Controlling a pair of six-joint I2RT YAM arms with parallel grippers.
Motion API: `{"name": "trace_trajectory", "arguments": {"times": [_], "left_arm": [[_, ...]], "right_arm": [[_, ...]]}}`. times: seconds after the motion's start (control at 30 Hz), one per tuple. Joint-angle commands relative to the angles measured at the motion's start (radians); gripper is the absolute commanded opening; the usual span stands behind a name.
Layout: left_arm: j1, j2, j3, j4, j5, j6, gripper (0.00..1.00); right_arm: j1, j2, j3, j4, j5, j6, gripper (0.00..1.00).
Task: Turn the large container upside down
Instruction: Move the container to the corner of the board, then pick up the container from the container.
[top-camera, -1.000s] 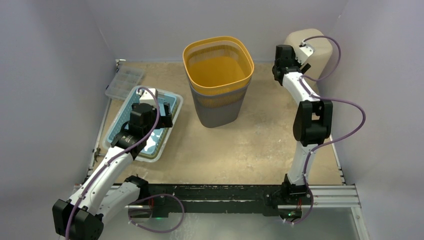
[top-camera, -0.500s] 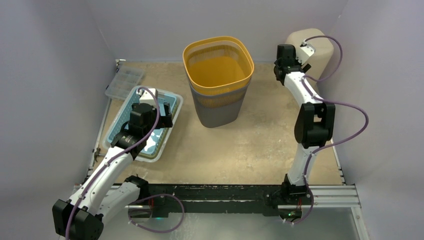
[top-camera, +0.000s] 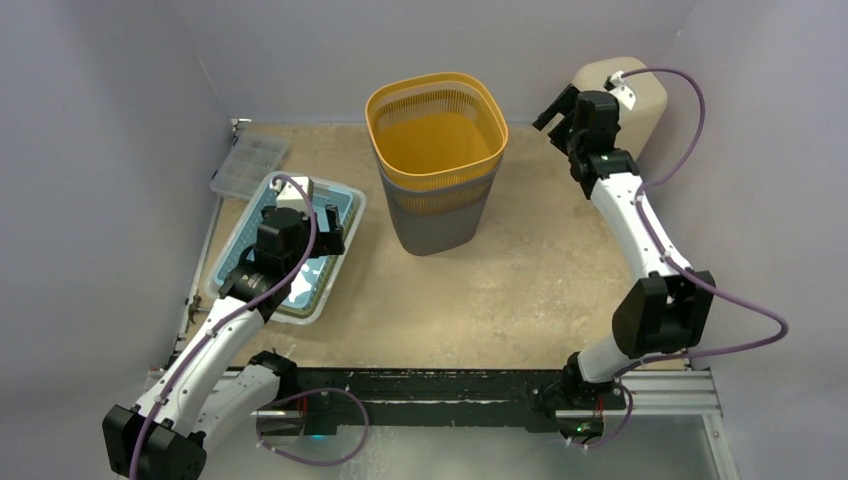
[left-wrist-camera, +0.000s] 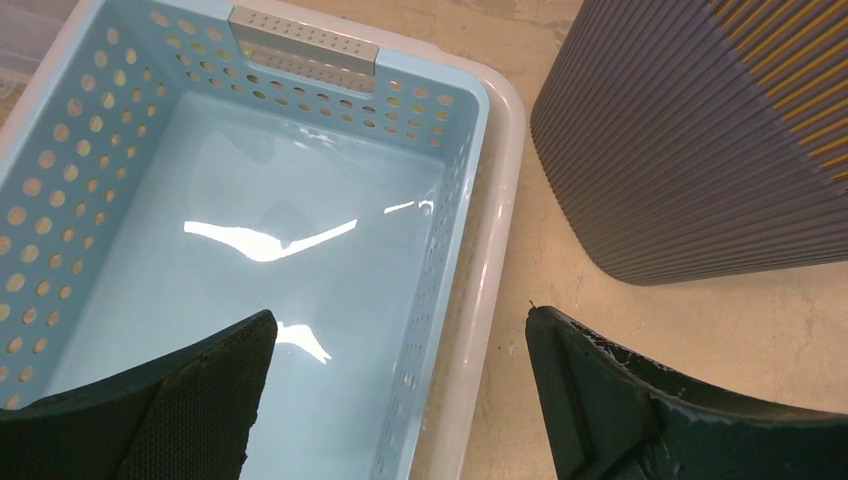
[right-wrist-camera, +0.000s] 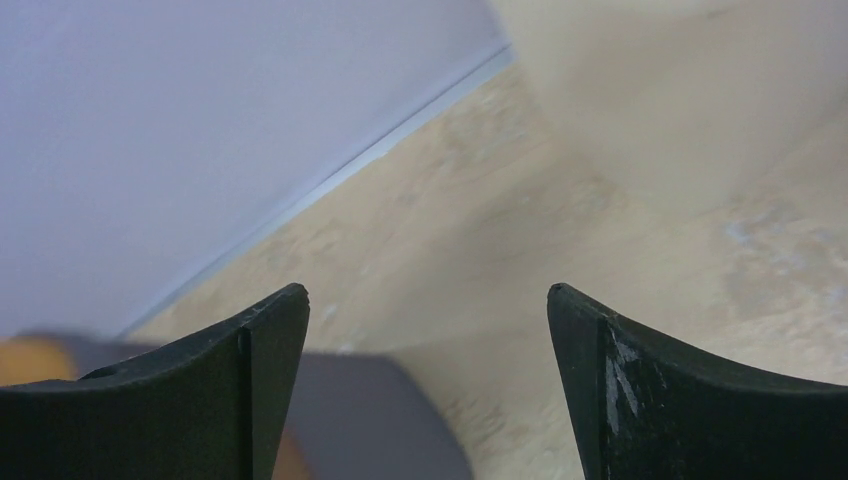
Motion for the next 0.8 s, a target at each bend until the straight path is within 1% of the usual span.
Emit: {"name": "trace_trajectory", "arguments": {"times": [0.0, 0.07, 0.13, 0.23, 0.37, 0.43, 0.53, 0.6, 0.67, 0.77], "left_arm": [[0.007, -0.018, 0.043, 0.027, 0.008, 0.012, 0.94], [0.007, -0.019, 0.043, 0.026, 0.009, 0.012, 0.94], [0.006, -0.021, 0.044, 0.025, 0.01, 0.011, 0.94], [0.007, -0.022, 0.043, 0.024, 0.011, 0.011, 0.94], [0.007, -0.021, 0.044, 0.025, 0.014, 0.009, 0.94], [0.007, -0.021, 0.045, 0.025, 0.016, 0.009, 0.94], [0.007, -0.019, 0.045, 0.024, 0.017, 0.01, 0.94], [0.006, -0.019, 0.045, 0.024, 0.017, 0.011, 0.94], [0.006, -0.021, 0.044, 0.024, 0.016, 0.011, 0.94], [0.006, -0.02, 0.044, 0.025, 0.014, 0.009, 0.94]], "right_arm": [[0.018, -0.106, 0.003, -0.044, -0.258, -0.016, 0.91], [0.02, -0.136, 0.037, -0.083, -0.308, -0.027, 0.91], [0.02, -0.161, 0.075, -0.124, -0.327, -0.03, 0.92], [0.02, -0.19, 0.105, -0.13, -0.446, -0.048, 0.92], [0.029, -0.185, 0.126, -0.124, -0.611, -0.059, 0.89], [0.052, -0.165, 0.146, -0.142, -0.648, -0.074, 0.87], [0.121, -0.124, 0.194, -0.196, -0.63, -0.114, 0.84], [0.156, -0.092, 0.235, -0.243, -0.585, -0.139, 0.81], [0.183, -0.063, 0.283, -0.303, -0.5, -0.165, 0.77], [0.233, -0.026, 0.362, -0.384, -0.343, -0.203, 0.73]]}}
